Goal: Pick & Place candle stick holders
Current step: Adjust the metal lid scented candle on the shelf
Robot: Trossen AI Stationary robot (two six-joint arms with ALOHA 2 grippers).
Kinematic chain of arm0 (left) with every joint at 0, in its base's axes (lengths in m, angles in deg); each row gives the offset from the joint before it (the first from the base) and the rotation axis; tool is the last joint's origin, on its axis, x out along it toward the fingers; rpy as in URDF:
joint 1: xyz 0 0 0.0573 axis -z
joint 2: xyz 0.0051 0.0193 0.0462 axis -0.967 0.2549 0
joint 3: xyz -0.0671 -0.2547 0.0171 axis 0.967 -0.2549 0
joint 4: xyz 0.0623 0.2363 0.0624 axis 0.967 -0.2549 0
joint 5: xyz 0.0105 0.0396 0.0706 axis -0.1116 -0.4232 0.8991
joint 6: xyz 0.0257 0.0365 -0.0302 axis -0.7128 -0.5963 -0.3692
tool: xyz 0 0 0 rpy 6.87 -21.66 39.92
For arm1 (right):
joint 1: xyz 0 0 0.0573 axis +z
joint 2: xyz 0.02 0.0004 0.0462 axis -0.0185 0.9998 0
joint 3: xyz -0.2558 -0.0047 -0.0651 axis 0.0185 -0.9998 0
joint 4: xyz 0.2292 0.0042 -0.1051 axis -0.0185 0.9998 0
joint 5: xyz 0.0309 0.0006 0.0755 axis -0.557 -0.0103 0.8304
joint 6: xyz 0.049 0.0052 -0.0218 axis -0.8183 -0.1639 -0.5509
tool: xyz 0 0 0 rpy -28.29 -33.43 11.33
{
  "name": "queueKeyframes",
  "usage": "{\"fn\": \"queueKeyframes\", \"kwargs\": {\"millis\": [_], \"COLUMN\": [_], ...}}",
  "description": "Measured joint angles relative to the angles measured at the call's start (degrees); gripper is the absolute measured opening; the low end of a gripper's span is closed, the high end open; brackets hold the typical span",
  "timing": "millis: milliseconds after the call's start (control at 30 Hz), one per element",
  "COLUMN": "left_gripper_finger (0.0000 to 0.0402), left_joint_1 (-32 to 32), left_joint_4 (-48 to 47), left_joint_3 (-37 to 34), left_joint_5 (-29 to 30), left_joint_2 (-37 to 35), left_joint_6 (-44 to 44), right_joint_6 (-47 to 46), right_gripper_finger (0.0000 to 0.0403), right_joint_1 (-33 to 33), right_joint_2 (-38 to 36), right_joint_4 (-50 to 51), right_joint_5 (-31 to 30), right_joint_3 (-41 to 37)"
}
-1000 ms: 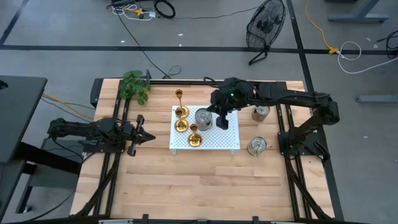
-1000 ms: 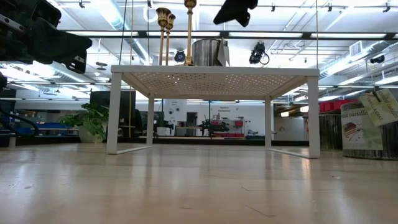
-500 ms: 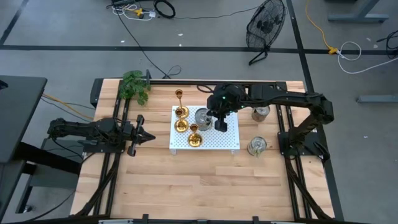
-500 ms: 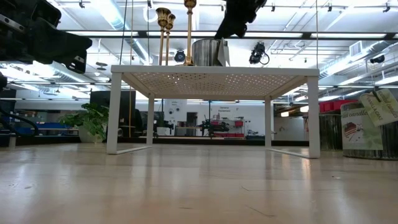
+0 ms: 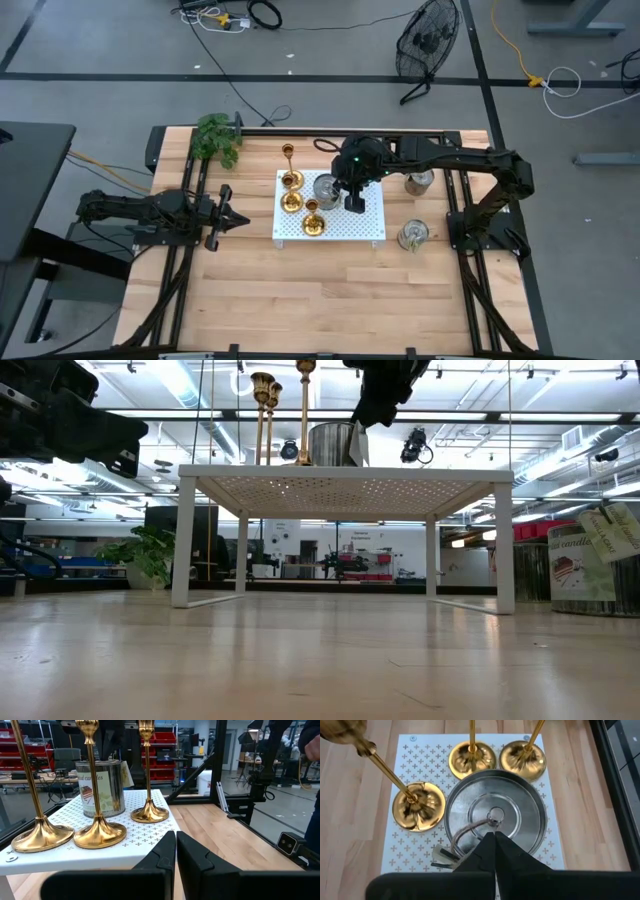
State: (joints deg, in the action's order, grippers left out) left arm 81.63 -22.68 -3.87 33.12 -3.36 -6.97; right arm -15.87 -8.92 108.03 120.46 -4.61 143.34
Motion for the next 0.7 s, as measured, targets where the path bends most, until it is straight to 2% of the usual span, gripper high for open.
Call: {"fn": "queueKeyframes", "kwargs": {"millis": [700], "left_gripper_finger": [0.0019], "left_joint_1": [0.0], "left_joint_4": [0.0], "left_joint_3": [0.0], "left_joint_5": [0.0], "left_joint_2": [0.0], "left_joint_6": [0.0], "right_joint_6": [1.6], "right_gripper_finger": [0.0000], "right_joint_1": [-0.3], "right_joint_2": [-0.1], "right_joint_4": [4.5], "right_joint_5": [0.0], "right_joint_3": [0.0]}}
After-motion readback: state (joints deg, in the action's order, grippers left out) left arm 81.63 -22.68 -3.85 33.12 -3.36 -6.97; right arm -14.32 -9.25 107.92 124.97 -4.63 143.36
